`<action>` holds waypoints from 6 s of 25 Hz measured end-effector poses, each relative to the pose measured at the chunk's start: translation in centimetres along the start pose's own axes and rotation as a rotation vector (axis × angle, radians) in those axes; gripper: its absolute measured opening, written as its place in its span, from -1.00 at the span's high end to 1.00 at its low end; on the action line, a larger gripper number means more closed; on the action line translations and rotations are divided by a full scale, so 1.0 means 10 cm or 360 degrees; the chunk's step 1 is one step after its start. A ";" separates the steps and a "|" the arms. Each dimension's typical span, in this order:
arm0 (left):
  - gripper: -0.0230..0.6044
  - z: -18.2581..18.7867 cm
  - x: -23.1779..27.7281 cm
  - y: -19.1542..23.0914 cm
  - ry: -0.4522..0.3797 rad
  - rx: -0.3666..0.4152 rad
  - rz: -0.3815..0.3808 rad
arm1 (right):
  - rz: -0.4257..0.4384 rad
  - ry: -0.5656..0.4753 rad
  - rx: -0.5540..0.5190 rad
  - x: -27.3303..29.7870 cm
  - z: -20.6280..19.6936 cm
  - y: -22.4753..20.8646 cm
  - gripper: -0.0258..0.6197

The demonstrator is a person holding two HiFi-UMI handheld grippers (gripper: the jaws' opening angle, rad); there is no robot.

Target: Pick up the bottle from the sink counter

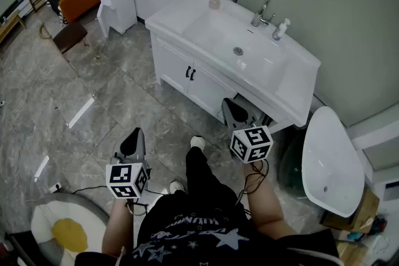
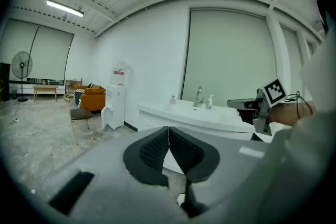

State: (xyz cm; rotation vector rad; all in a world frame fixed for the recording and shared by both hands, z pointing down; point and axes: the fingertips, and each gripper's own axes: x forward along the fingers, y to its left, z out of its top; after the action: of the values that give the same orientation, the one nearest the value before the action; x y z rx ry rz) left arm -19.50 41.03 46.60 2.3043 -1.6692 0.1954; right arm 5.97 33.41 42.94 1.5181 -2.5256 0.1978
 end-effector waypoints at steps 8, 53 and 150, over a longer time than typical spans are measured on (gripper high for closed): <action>0.86 -0.09 -0.10 0.06 0.0018 -0.0005 -0.0001 | -0.0005 -0.0002 -0.0014 -0.01 -0.03 0.14 0.92; 0.86 1.08 2.93 0.58 0.0090 0.0057 0.0104 | 0.0108 0.0002 0.0323 2.93 0.50 -1.79 -0.19; 0.86 2.26 8.26 0.94 0.0300 0.0197 -0.0777 | -0.0601 0.0213 0.0071 6.52 0.84 -4.40 0.49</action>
State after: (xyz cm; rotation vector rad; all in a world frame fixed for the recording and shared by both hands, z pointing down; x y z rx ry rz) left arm -3.27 -43.52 49.30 2.6080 -0.9937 0.4011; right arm 14.20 -44.93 50.42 1.8928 -2.0986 0.2887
